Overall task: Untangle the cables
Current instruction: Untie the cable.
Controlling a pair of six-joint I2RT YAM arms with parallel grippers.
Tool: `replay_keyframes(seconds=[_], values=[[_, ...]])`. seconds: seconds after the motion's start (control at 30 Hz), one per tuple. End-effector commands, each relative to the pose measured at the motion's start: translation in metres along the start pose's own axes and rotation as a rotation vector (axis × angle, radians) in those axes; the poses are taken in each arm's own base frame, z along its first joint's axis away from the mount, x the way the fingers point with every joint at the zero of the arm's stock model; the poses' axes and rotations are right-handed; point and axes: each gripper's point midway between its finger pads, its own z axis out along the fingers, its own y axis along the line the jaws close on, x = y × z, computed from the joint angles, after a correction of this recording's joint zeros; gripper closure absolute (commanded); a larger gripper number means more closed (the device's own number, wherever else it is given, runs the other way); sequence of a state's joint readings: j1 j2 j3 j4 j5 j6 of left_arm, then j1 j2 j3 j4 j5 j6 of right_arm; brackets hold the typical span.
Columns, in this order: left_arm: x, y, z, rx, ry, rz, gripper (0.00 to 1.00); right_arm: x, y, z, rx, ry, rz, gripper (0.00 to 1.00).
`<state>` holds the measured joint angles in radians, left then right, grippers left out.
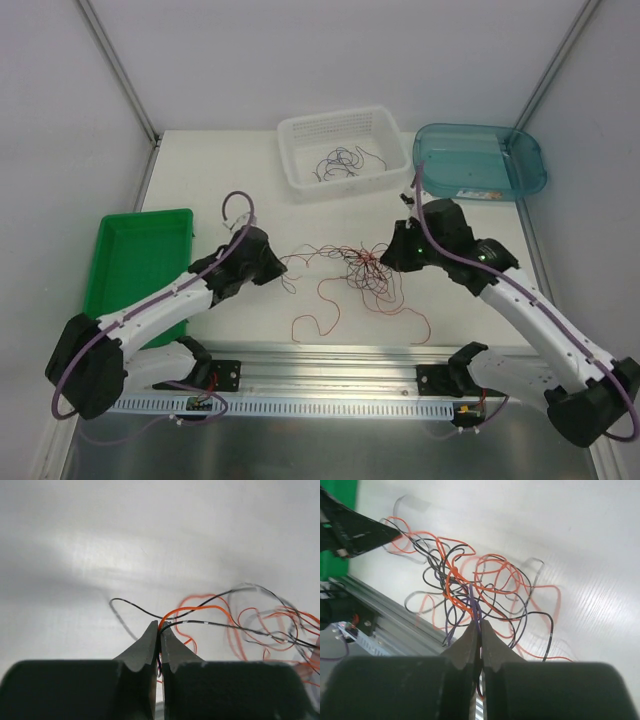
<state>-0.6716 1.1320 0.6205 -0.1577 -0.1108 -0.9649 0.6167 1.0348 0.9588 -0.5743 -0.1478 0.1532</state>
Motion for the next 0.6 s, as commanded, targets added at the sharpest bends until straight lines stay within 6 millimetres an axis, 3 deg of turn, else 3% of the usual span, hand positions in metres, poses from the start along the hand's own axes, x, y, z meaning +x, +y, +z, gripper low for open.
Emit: replay_keyframes(seconds=[0.0, 0.1, 0.23, 0.33, 0.43, 0.57], values=[[-0.022, 0.047, -0.013, -0.145, -0.083, 0.030, 1.00, -0.029, 0.005, -0.062, 0.023, -0.098, -0.097, 0.99], [-0.045, 0.062, -0.028, -0.180, -0.144, -0.002, 1.00, -0.056, 0.009, -0.106, 0.034, -0.242, -0.139, 0.99], [-0.073, 0.080, -0.046, -0.210, -0.216, -0.041, 1.00, -0.087, -0.016, -0.157, 0.209, -0.429, -0.098, 0.99], [-0.088, 0.090, -0.055, -0.232, -0.239, -0.062, 1.00, -0.106, -0.022, -0.190, 0.267, -0.542, -0.100, 0.99], [-0.098, 0.093, -0.062, -0.246, -0.259, -0.070, 1.00, -0.120, -0.032, -0.211, 0.349, -0.625, -0.082, 0.99], [-0.109, 0.091, -0.071, -0.241, -0.288, -0.065, 1.00, -0.116, -0.058, -0.203, 0.483, -0.578, -0.040, 0.98]])
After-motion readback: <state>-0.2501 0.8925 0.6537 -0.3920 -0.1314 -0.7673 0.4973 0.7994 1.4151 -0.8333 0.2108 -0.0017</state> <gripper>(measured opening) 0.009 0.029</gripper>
